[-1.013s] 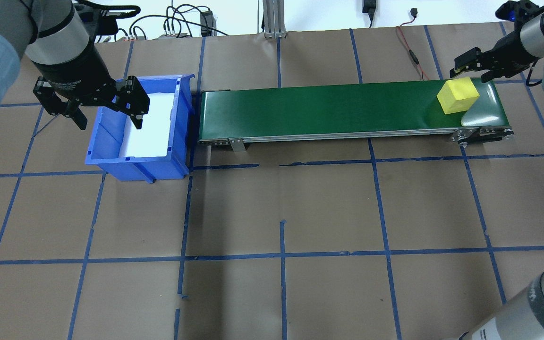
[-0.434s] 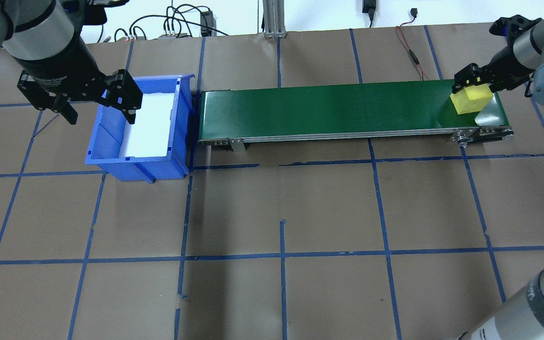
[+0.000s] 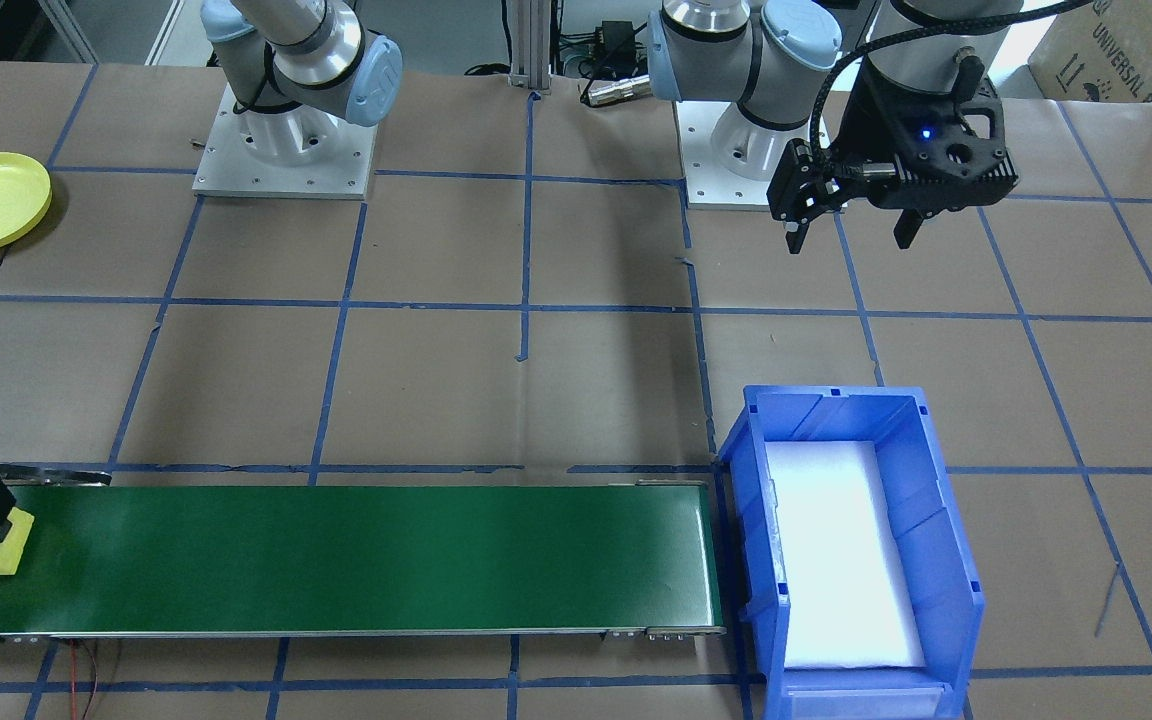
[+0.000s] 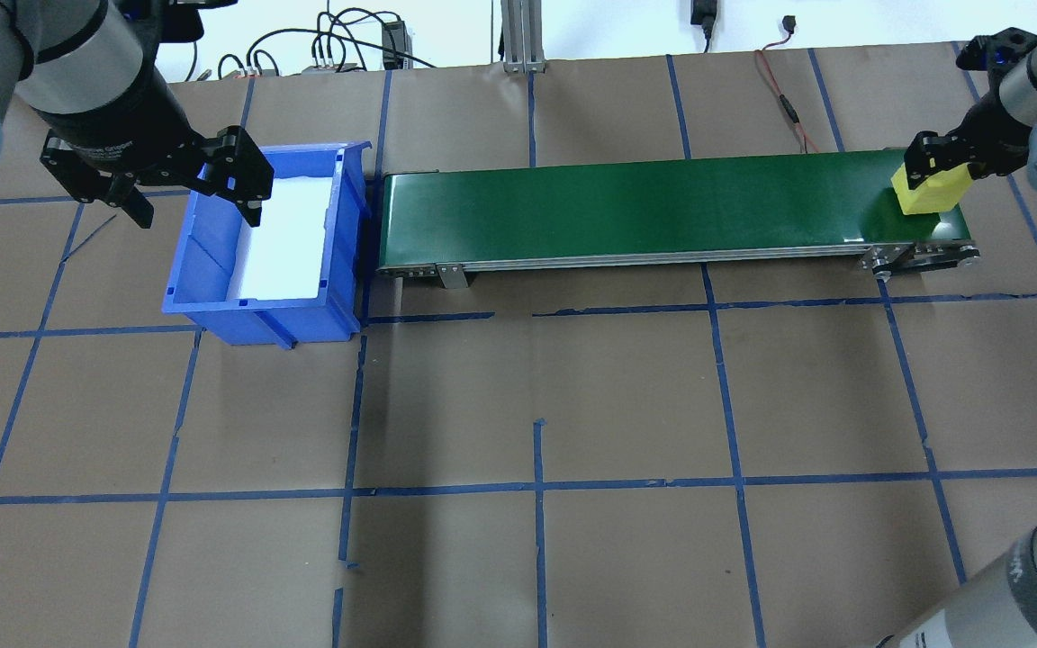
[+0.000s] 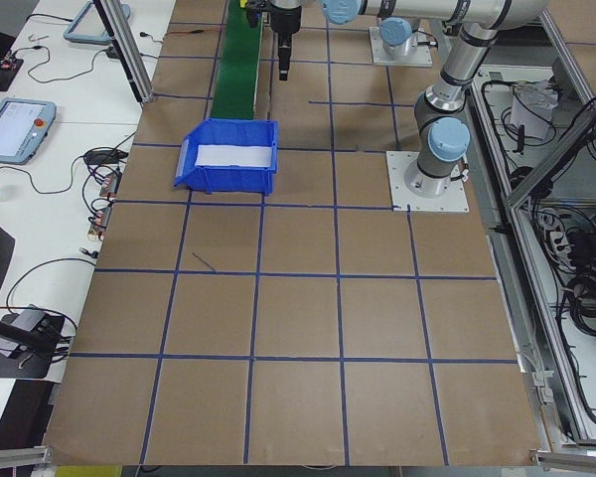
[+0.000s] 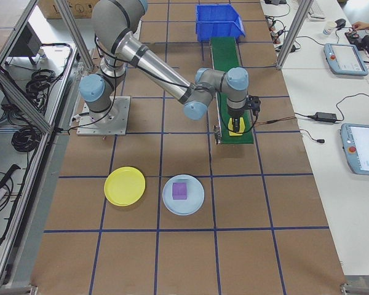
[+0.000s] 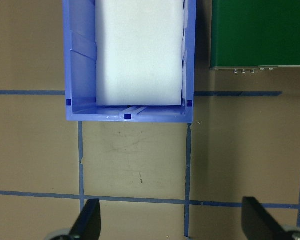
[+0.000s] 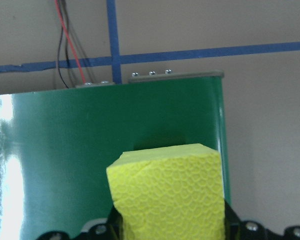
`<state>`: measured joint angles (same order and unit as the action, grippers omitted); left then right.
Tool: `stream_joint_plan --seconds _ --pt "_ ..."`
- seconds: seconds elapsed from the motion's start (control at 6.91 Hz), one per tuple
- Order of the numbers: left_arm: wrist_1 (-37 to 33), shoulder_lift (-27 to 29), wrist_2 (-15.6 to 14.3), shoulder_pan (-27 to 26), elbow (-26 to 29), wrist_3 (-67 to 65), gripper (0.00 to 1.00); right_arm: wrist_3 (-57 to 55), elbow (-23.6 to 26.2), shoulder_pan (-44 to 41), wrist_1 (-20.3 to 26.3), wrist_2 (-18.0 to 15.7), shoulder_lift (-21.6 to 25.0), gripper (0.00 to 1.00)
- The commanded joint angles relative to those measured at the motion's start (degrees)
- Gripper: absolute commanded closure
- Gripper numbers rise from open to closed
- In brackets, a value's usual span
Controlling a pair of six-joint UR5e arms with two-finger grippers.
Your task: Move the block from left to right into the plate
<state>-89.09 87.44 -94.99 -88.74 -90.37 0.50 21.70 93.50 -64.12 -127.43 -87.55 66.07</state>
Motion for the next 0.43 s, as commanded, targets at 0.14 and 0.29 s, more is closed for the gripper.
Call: stream_joint_plan --seconds 0.14,0.29 --pt "0.68 0.28 0.33 0.14 -0.77 0.29 0.0 10.48 2.37 11.41 12.31 -3.08 7.72 0.89" --pt "0.68 0.37 0.33 0.15 -0.6 0.29 0.0 24.65 8.91 17.65 15.07 -3.77 15.07 0.89"
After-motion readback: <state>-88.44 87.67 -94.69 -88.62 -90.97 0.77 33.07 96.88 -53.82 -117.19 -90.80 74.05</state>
